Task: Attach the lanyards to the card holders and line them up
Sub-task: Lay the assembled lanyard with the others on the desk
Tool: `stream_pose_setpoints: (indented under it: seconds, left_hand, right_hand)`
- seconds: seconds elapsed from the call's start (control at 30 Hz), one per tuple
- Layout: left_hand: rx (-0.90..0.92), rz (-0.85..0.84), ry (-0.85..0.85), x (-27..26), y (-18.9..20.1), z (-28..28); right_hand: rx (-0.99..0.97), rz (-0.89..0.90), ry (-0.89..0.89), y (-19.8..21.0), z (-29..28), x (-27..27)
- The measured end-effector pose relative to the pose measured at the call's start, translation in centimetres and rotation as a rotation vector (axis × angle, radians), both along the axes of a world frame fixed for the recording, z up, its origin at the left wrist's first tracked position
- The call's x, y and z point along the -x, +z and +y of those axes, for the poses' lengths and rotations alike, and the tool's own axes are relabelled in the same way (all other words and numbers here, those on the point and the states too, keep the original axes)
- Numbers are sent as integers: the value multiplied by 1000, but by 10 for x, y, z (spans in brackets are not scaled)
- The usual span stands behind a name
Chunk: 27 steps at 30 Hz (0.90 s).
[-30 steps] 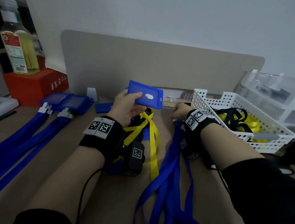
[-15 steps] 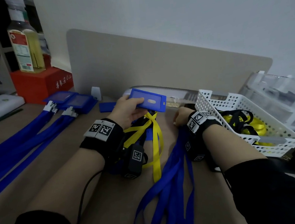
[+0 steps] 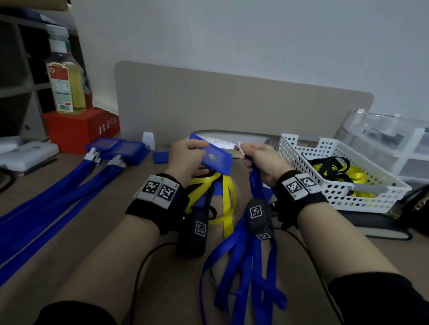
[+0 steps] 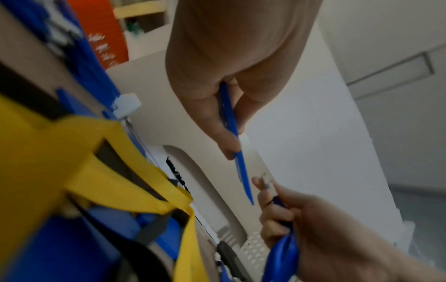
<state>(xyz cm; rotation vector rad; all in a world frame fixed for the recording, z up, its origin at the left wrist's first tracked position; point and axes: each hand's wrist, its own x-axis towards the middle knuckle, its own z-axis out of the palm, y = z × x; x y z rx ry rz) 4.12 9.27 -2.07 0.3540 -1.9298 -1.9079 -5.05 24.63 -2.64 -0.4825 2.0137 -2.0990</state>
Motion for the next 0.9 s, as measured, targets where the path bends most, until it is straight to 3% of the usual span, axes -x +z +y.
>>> stream_pose_setpoints:
  seconds: [0.1,0.2,0.43,0.9]
  left_hand:
    - [306,-27,-5,-10,-1,1]
    - [437,-30,-25,-20,2,6]
    - [452,66,-42,-26,6,7]
    - [533,-84,65,-14,1,-7]
  right_hand:
    - [80,-15,33,0,-7,-23]
    - [83,0,83,-1,-15,-41]
    - [141,-39,93,-1,-29,-54]
    - [50,173,-22,-6,-47,-60]
